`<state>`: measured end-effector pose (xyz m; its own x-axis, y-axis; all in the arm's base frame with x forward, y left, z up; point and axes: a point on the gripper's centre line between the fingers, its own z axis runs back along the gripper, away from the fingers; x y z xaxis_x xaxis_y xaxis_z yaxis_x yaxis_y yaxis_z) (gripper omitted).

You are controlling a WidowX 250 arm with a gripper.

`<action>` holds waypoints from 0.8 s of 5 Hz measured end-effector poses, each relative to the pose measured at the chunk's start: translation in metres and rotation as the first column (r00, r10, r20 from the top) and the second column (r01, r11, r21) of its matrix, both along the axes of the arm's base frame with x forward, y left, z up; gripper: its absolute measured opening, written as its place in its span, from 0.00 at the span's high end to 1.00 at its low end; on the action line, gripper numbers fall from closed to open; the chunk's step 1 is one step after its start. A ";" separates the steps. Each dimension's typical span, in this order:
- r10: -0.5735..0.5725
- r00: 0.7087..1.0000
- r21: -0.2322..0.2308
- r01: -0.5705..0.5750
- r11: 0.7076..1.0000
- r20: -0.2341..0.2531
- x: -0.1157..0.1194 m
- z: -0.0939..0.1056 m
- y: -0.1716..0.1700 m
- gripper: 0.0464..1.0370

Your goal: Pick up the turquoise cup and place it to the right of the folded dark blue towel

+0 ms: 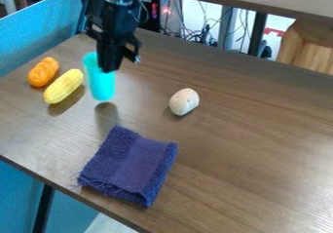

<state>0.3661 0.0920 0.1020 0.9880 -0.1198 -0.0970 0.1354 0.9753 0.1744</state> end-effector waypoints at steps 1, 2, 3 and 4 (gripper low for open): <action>-0.099 0.995 0.077 0.097 0.992 0.024 -0.008 0.026 -0.024 0.97; -0.202 0.979 0.072 0.200 0.977 0.037 -0.015 0.040 -0.057 0.97; -0.314 0.941 -0.091 0.326 0.941 0.125 -0.017 0.056 -0.093 0.97; -0.511 0.852 -0.176 0.523 0.834 0.115 -0.017 0.052 -0.141 0.97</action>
<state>0.3492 -0.0492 0.1541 0.7797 -0.6249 0.0394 0.6248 0.7806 0.0148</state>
